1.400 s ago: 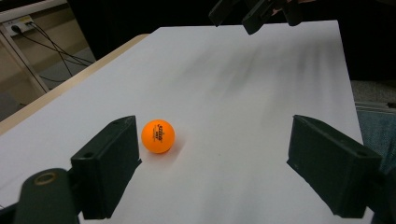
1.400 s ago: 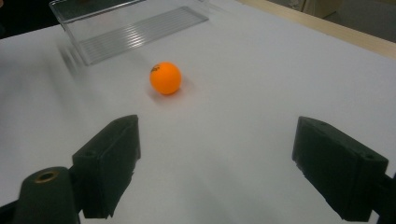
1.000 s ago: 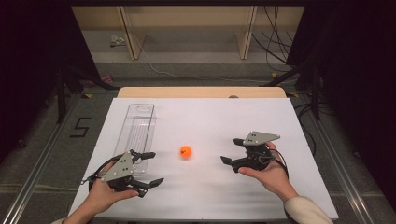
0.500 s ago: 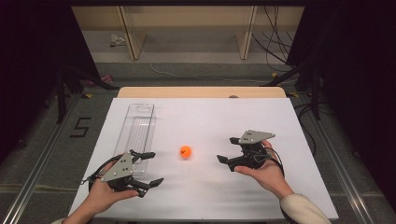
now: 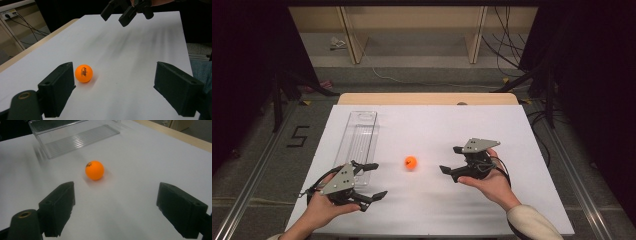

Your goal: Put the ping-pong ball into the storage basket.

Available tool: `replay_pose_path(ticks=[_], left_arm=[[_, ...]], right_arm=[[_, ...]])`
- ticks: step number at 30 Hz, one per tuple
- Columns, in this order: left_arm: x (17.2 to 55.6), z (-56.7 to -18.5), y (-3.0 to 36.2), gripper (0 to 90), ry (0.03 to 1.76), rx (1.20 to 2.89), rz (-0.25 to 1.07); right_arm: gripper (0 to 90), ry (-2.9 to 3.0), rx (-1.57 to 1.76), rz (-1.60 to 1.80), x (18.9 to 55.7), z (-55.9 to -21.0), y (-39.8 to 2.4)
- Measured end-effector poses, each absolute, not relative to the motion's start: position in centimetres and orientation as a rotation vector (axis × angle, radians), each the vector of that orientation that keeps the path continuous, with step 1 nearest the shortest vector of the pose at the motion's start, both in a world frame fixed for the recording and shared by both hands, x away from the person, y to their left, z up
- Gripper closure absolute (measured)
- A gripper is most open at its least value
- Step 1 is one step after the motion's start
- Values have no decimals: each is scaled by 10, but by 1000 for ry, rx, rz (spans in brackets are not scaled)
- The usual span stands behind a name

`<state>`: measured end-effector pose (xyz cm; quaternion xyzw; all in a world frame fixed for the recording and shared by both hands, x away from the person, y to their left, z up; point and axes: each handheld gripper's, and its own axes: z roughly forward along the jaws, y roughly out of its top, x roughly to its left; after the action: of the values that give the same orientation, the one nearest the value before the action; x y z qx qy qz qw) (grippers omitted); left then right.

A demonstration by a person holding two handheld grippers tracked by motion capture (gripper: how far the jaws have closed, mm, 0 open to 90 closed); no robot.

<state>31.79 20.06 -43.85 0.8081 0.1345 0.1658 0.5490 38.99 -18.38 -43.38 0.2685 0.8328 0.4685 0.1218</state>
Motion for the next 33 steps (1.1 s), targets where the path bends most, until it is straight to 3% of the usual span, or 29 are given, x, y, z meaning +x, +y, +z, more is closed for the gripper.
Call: replay_pose_path(ticks=[33], left_arm=[[318, -439, 200, 162, 316, 1916, 388]], right_arm=[[162, 2473, 744, 1368, 401, -438, -156]])
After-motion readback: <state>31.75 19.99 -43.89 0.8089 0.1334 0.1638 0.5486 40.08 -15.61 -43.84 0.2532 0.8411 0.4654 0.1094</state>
